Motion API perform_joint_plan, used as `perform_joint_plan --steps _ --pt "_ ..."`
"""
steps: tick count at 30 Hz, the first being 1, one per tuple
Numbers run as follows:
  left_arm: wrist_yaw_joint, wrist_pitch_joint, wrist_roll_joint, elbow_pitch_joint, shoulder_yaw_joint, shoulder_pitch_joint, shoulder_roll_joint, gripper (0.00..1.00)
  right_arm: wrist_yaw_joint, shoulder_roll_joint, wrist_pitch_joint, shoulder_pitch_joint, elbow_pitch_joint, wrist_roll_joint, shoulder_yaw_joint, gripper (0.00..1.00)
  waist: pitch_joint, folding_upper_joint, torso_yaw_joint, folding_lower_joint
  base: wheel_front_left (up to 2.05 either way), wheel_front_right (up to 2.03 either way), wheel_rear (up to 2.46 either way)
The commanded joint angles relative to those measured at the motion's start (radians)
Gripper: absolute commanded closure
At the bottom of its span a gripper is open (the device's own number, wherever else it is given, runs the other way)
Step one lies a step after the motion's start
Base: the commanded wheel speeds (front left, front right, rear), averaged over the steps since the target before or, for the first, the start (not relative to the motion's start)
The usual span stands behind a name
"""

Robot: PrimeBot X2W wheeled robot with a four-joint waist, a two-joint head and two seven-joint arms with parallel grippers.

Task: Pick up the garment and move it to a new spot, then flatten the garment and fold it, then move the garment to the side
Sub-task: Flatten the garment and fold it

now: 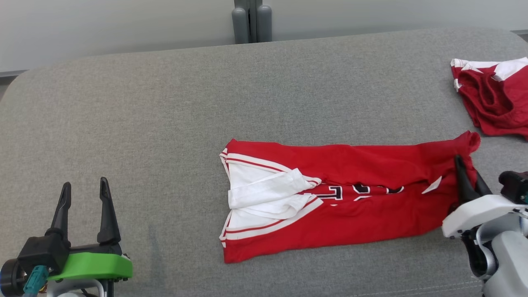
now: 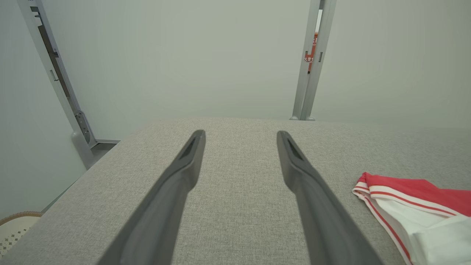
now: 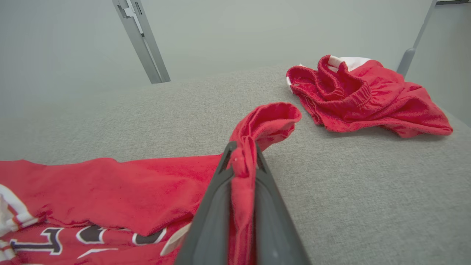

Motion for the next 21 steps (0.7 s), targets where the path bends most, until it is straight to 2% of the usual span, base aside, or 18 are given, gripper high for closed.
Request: perform_joint_plan --steps 1,12,21 --pt "-0.003 -0.003 -0.003 0.002 0.001 0.017 0.0 0.0 -0.001 0.015 0.002 -0.005 -0.028 -0.012 0.021 1.0 -0.003 -0.0001 0.0 0.0001 0.0 0.0 0.0" --pt "-0.003 -0.003 -0.019 0.017 -0.017 0.012 -0.001 0.0 -0.001 0.144 0.074 -0.015 -0.205 -0.036 0.22 1.0 -0.011 -0.0001 0.023 0.0001 0.0 0.0 0.0" --pt "-0.003 -0.003 -0.032 0.028 -0.051 -0.024 0.0 0.0 -0.001 0.243 0.089 -0.076 -0.175 -0.026 0.343 1.0 0.009 -0.0001 0.072 0.0001 0.0 0.0 0.0"
